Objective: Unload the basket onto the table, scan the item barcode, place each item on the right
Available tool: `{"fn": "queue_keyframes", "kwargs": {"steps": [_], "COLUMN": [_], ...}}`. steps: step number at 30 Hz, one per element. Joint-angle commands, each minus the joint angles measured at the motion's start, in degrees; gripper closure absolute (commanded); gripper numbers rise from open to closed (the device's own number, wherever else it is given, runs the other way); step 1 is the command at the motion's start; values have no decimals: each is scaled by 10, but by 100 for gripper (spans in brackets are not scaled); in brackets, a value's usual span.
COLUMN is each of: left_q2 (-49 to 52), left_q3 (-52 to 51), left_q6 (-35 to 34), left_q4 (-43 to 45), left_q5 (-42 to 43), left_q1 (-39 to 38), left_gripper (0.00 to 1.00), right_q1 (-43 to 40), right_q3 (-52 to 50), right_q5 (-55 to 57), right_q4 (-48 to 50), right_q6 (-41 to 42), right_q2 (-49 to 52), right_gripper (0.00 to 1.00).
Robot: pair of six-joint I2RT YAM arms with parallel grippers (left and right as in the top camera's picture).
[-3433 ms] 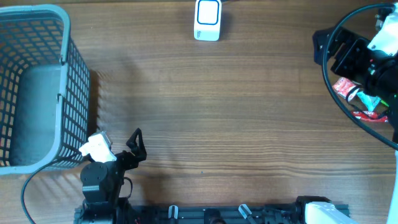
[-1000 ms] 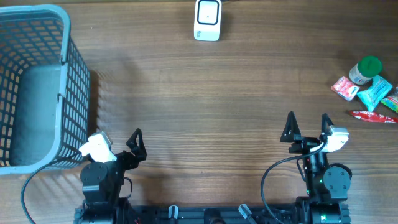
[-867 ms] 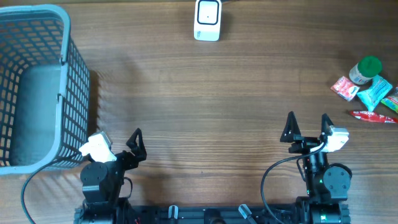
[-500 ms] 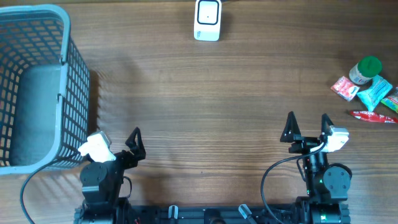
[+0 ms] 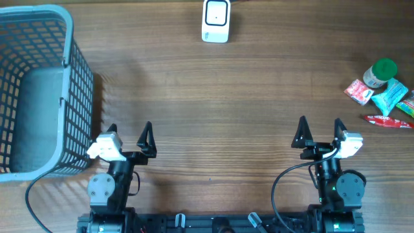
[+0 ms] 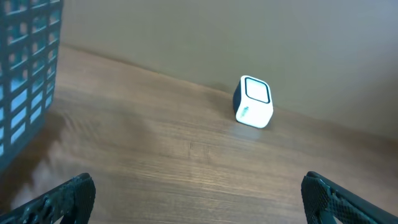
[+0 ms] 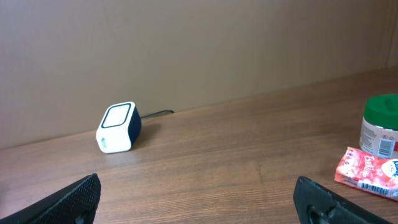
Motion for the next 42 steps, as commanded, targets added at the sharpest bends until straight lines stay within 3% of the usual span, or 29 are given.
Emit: {"fn": "queue_keyframes", "kwargs": {"steps": [1,42], "left_q2": [-3,-2], "left_q3": [-6,-6], "left_q6": [65,93], "left_q4": [0,2], "left_q5": [-3,-1], "left_q1": [-9,-9], "left_gripper": [0,0], "right_q1": [-3,-3], "right_q3": [0,0], "right_q5": [10,10], "right_q4": [3,3], "right_q6": [5,5], "right_q2": [-5,-5], "right_gripper": [0,0]}}
